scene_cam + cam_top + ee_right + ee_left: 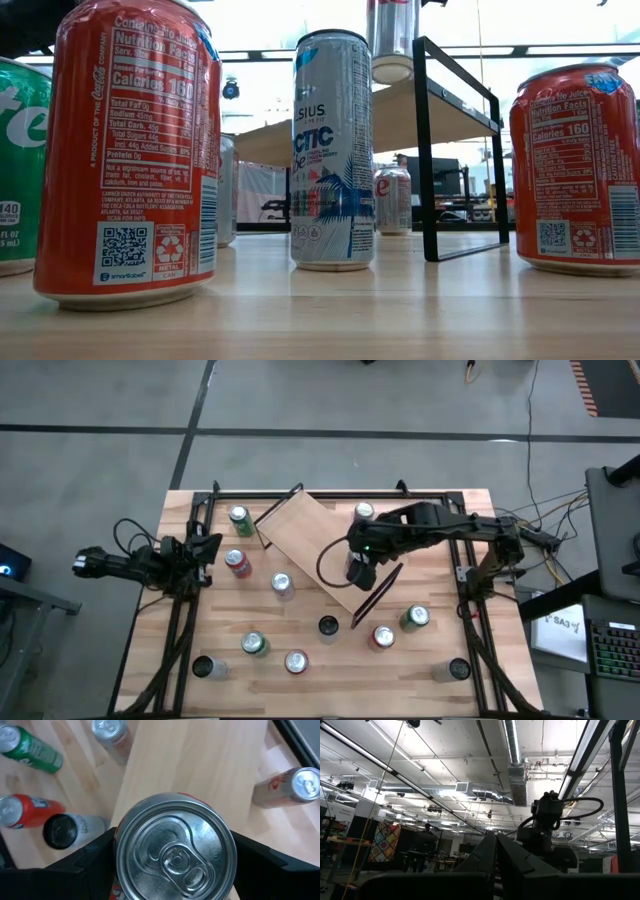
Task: Place canned beverage on shelf
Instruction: Put the middle right silver soda can on the shelf
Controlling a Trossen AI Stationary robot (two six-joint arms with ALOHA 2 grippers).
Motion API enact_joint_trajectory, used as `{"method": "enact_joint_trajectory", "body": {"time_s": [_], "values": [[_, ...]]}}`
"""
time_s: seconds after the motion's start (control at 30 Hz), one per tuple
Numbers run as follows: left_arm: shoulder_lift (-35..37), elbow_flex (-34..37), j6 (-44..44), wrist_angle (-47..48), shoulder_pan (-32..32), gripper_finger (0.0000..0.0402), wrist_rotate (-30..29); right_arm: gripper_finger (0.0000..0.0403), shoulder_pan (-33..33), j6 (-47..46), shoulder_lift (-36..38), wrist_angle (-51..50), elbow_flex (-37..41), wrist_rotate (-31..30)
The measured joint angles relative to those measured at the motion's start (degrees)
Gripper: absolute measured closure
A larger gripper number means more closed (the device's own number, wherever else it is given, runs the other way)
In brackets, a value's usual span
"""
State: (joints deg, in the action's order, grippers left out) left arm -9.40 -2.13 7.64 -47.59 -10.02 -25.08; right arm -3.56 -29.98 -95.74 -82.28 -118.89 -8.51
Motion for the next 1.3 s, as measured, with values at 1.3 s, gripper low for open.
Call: {"method": "enact_joint_trajectory", "body": {"time_s": [1.3], "values": [[-0.01,0.02,0.0,0.04,0.0,0.0401,0.0,0.0106,-2.42,-3.02,-3.82,2.24,0.45,-6.39]]}}
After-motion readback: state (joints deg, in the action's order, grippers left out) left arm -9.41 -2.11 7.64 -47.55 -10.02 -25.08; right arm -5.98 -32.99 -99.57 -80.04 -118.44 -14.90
